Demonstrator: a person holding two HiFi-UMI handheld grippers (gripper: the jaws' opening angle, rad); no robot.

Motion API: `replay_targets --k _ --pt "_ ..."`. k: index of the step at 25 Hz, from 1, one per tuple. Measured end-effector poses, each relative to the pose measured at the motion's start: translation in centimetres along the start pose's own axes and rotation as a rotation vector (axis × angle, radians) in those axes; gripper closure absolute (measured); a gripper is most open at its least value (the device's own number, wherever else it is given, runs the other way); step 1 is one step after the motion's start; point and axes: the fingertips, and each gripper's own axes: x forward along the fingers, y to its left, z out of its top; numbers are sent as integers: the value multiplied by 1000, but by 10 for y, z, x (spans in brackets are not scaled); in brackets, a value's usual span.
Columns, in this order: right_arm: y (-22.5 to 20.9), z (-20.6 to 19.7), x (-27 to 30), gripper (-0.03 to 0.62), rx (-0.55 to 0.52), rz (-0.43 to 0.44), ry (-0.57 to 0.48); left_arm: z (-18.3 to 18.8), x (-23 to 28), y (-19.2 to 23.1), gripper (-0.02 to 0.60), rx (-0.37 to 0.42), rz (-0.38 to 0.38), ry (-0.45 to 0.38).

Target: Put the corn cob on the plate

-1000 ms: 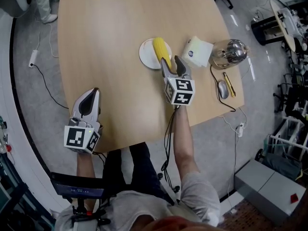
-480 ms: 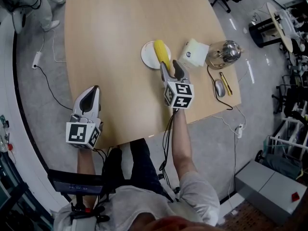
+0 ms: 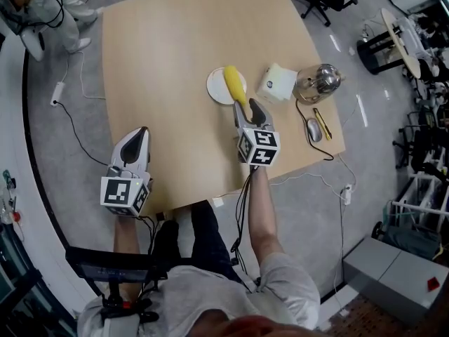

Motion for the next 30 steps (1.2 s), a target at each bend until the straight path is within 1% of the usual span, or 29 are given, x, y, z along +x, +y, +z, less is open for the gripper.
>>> replay_targets --k 4,8,14,30 --pt "5 9 -19 414 29 1 -10 11 -10 -7 561 11 -5 -1" --pt "8 15 -30 419 46 7 -25 13 -12 -9 561 16 -8 -6" --pt "20 23 -46 430 40 9 -46 22 -19 -9 561 28 -14 -20" --pt "38 40 -112 434 61 -6 -67 56 -38 -38 561 70 -61 -52"
